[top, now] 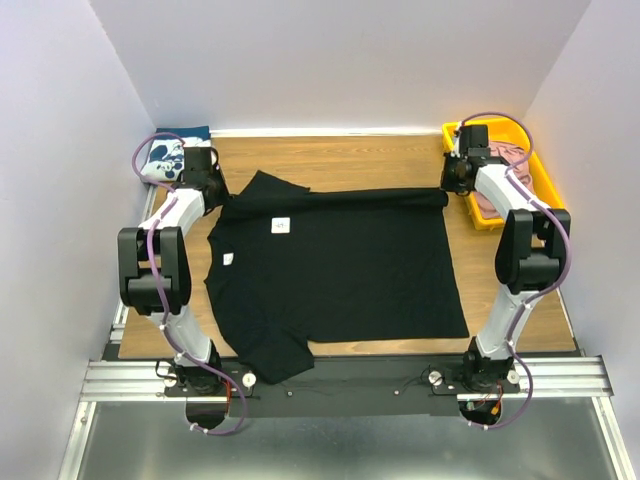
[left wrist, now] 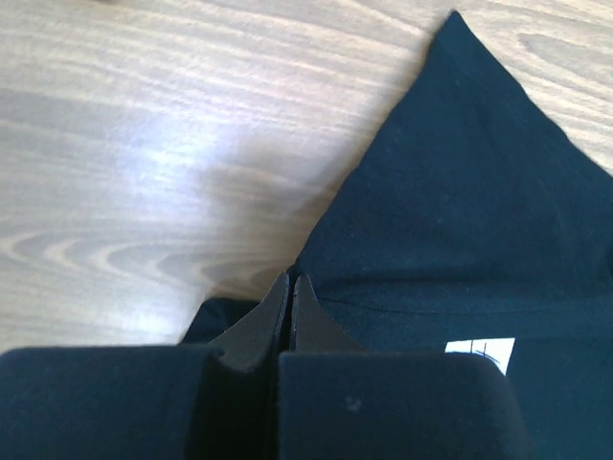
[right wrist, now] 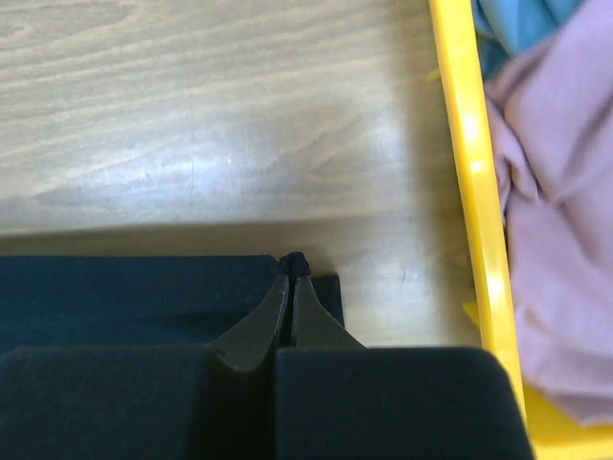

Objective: Fold and stack the t-shirts

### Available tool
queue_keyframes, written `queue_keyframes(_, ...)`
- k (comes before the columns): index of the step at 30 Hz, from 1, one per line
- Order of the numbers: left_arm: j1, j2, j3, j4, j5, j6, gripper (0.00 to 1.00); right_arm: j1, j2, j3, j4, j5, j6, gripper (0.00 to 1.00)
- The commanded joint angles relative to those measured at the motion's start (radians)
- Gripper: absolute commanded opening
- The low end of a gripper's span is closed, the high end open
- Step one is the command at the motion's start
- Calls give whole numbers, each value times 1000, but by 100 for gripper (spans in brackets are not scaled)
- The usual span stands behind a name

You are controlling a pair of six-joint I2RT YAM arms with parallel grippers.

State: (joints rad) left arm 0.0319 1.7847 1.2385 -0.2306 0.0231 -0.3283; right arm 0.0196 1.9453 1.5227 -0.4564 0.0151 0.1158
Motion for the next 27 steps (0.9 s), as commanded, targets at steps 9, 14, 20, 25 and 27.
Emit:
queue_keyframes(9,17,-153,-109,-12,-81,-20,0,-7,-184,-144,1,68,91,1)
queue_keyframes(14,17,-172,-157,0,-101,-29,0,-7,-213,-240,7,98,120,1)
queue_keyframes(20,19,-179,-221,13,-126,-41,0,-10,-220,-312,16,126,176,1)
queue_keyframes(25,19,-160,-254,24,-126,-51,0,-14,-217,-358,21,175,200,1)
queue_keyframes(27,19,-150,-263,24,-126,-55,0,-17,-212,-375,22,169,214,1)
